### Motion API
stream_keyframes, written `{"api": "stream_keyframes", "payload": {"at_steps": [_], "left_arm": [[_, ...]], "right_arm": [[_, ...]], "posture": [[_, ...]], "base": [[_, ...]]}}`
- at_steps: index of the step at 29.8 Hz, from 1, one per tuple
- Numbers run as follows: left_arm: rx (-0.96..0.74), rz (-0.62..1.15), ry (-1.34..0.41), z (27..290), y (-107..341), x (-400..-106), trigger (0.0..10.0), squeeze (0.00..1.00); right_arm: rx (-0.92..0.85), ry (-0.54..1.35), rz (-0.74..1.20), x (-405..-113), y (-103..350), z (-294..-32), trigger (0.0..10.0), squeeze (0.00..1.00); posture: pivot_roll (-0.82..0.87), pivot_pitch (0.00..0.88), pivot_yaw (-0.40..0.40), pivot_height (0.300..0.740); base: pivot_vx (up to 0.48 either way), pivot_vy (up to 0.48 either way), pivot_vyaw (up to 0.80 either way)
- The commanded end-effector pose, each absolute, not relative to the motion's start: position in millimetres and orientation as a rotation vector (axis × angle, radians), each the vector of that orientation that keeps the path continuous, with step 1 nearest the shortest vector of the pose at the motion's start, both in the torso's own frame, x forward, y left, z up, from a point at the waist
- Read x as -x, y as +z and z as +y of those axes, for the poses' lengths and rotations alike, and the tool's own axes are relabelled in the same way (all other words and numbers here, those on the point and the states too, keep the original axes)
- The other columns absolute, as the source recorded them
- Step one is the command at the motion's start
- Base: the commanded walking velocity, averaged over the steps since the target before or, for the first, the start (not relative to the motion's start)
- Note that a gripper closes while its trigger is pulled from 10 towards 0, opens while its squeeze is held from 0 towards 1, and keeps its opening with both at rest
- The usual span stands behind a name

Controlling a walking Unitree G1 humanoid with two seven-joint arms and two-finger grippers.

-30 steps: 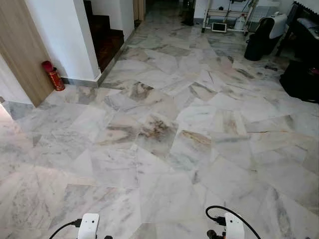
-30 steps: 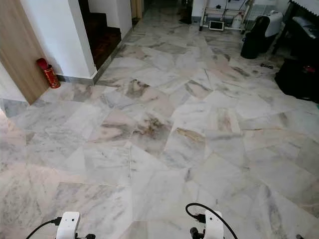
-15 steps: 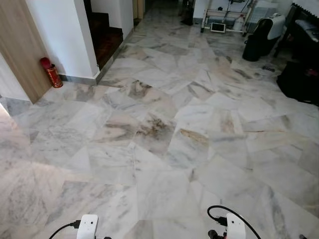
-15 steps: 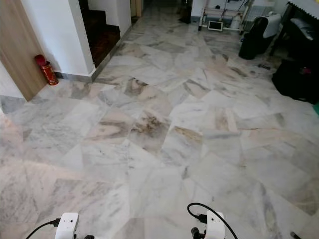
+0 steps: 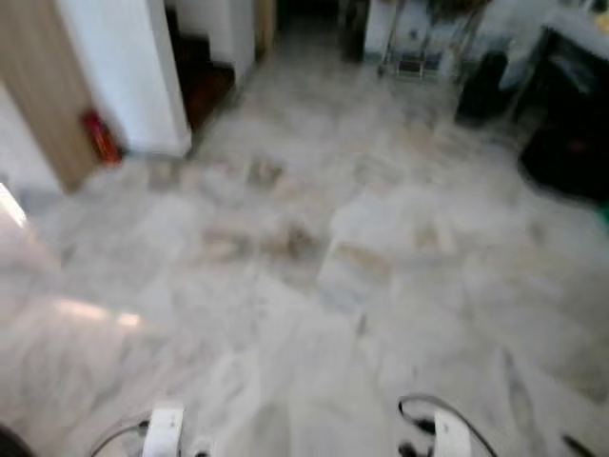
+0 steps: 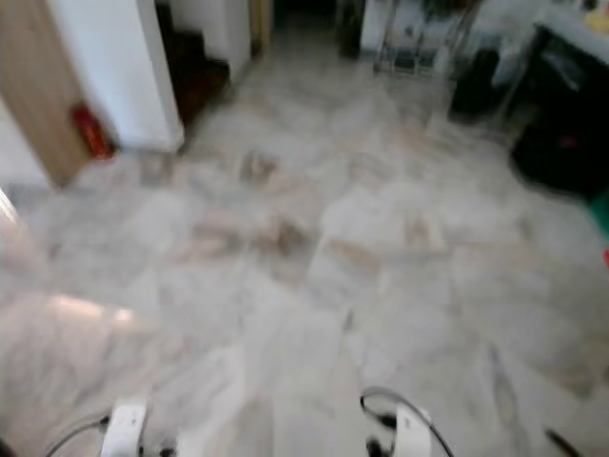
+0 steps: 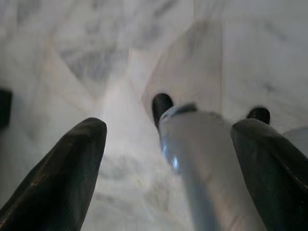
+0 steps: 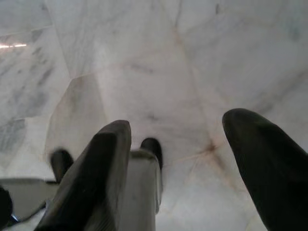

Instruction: Move the pillow to the sofa from floor

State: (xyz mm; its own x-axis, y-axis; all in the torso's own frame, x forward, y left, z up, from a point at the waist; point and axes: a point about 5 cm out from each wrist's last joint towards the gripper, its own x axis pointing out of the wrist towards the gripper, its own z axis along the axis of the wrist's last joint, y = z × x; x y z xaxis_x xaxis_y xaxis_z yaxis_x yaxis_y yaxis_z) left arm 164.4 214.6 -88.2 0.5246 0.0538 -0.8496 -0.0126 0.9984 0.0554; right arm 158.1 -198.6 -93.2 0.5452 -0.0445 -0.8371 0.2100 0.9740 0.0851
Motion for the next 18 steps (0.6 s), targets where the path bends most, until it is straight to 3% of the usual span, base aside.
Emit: {"api": "stream_keyframes", "payload": {"at_steps": [1,18], "left_arm": [[-0.044,1.017,0.052,219.5,-86.9,-165.1,10.0,0.0],[-0.038,1.016,0.05,219.3,-87.0,-165.1,10.0,0.0]], "right_arm": [[-0.202,-0.16,0.982,-157.6,-93.9,-195.7,10.0,0.0],[-0.202,-0.182,0.983,-157.1,-93.9,-197.5,10.0,0.0]], "posture": [[-0.07,0.0,-0.052,0.74],[-0.07,0.0,-0.055,0.74]], "base": [[-0.277,0.0,0.0],[-0.278,0.0,0.0]]}}
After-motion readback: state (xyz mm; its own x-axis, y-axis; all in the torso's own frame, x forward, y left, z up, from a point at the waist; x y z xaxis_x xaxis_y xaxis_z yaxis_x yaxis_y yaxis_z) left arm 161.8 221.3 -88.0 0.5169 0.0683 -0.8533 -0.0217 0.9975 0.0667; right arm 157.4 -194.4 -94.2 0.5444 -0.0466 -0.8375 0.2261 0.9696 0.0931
